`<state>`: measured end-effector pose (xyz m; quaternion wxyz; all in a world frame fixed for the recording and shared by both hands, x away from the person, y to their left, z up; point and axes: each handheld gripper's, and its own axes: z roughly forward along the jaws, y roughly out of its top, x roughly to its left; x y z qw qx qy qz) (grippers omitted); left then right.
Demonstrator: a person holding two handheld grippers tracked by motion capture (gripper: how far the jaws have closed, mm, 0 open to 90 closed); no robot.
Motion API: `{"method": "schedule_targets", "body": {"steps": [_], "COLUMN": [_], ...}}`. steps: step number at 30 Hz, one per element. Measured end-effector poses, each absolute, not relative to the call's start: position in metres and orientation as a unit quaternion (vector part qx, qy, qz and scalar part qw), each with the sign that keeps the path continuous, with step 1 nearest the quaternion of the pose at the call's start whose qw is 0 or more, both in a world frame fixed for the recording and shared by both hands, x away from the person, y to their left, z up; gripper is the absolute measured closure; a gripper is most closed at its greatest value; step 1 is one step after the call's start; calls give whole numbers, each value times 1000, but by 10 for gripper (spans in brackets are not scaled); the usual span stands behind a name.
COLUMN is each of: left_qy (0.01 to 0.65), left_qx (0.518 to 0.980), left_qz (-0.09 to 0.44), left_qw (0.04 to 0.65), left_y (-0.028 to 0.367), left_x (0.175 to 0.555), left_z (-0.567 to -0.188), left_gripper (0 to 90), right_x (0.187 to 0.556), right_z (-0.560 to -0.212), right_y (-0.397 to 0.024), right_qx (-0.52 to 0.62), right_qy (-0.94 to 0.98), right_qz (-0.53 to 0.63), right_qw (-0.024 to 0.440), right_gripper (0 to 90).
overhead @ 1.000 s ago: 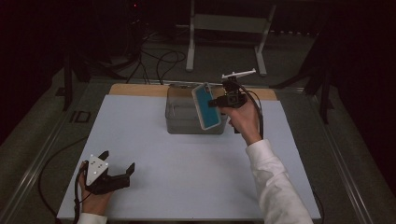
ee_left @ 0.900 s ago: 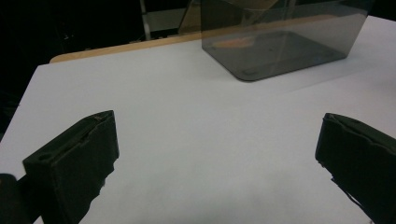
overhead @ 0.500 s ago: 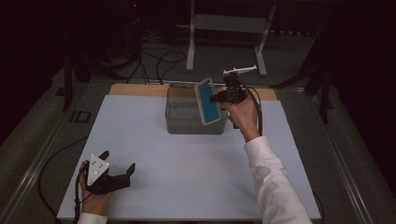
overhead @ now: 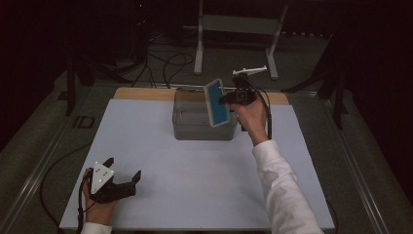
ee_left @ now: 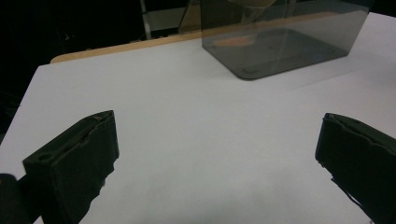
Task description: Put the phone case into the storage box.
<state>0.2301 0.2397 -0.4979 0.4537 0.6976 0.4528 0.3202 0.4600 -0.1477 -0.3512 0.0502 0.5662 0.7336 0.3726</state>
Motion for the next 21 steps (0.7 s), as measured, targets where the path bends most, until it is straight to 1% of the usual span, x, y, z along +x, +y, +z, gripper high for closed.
{"method": "schedule_targets", "body": {"steps": [21], "left_qy": [452], "left_qx": [698], "left_qz": [319], "left_qw": [455], "left_y": [239], "left_x": [230], "left_z": [-498], "left_gripper": [3], "right_x": [478], "right_z": [-356], "right_y": [-152], "right_qx": [598], "right_qy": [720], "right_qz": [342], "right_qw": [84], "right_gripper": [819]}}
